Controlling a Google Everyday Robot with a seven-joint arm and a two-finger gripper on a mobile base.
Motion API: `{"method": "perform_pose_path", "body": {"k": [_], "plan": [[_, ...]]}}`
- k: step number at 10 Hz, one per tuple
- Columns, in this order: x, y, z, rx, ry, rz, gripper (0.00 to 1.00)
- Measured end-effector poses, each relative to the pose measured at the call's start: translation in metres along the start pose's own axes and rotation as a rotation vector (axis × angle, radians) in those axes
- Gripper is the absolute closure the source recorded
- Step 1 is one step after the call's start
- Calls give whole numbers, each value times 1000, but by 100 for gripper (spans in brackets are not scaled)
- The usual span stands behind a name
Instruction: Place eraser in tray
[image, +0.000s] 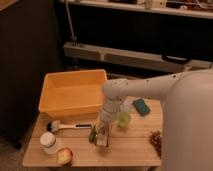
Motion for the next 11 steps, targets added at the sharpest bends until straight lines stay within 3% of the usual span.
{"method": "perform_pose_path", "body": {"k": [3, 5, 10, 11], "plan": [[-1, 28, -60, -5, -27, -80, 86], [-25, 57, -95, -5, -46, -124, 86], [-124, 137, -136, 46, -77, -190, 86], [-149, 148, -140, 30, -90, -208, 86]]}}
